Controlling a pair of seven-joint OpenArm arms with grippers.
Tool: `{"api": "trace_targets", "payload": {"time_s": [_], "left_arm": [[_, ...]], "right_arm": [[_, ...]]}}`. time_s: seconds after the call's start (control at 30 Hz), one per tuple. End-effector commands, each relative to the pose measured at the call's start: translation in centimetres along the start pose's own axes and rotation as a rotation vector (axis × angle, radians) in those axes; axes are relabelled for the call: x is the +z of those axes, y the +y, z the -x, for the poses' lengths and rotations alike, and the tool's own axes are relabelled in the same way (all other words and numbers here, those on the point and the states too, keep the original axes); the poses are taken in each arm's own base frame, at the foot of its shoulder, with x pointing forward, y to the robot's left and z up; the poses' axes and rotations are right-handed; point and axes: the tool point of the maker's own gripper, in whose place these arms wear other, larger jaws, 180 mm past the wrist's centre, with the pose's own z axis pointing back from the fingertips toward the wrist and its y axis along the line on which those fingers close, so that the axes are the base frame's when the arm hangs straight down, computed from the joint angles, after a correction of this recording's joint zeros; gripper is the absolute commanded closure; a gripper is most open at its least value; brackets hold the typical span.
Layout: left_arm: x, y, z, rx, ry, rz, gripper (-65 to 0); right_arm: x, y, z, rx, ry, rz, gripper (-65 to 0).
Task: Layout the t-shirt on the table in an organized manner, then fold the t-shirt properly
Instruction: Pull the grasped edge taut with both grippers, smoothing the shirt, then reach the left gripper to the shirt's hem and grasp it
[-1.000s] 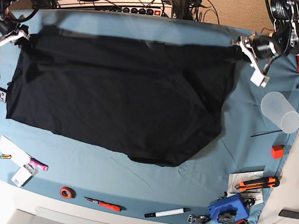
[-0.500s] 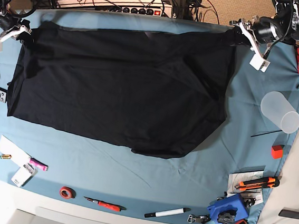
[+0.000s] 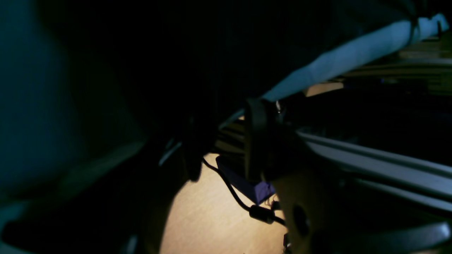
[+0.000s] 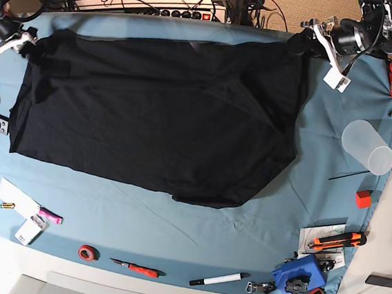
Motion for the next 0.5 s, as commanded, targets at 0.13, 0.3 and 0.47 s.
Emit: {"api": "trace_targets", "payload": {"time_s": [0.13, 0.3, 0.47], "left_arm": [[1.7, -1.4, -2.7, -0.155, -0.086, 0.001, -20.1], [4.9, -1.8, -6.6, -0.259, -0.240, -0.081, -20.1], [5.9, -1.1, -12.2, -0.393, -0.429, -0.211, -20.0]], "right_arm": [[2.8, -0.6, -5.2, 0.041, -0.159, 0.002, -16.1], [3.6, -1.1, -6.5, 0.047, -0.199, 0.019, -16.1], [3.3, -0.6, -7.3, 0.045, -0.228, 0.005, -16.1]]}}
